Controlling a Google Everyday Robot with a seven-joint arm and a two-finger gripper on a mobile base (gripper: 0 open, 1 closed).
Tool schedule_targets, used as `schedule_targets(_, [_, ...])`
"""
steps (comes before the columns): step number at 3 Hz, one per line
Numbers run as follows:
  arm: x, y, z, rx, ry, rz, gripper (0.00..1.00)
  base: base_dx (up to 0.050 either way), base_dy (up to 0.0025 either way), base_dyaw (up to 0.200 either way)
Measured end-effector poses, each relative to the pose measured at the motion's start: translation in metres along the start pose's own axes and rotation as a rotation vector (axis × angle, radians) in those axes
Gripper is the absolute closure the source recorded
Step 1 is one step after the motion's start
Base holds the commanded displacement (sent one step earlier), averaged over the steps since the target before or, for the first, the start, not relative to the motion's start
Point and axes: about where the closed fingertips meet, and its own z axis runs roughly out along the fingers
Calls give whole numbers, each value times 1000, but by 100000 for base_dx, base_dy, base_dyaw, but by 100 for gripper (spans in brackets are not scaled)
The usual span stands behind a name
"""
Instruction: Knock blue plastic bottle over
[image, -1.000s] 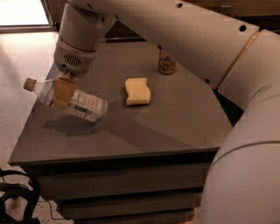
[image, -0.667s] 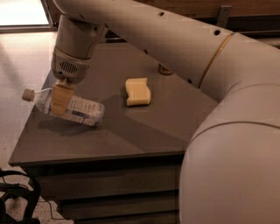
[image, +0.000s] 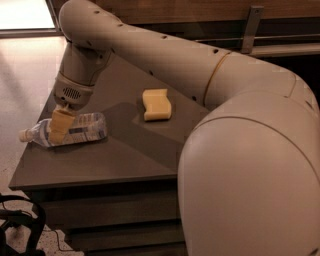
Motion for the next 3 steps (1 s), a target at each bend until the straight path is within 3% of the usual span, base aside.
schedule_targets(3, [-1, 2, 3, -7, 8, -2, 4, 0, 0, 0])
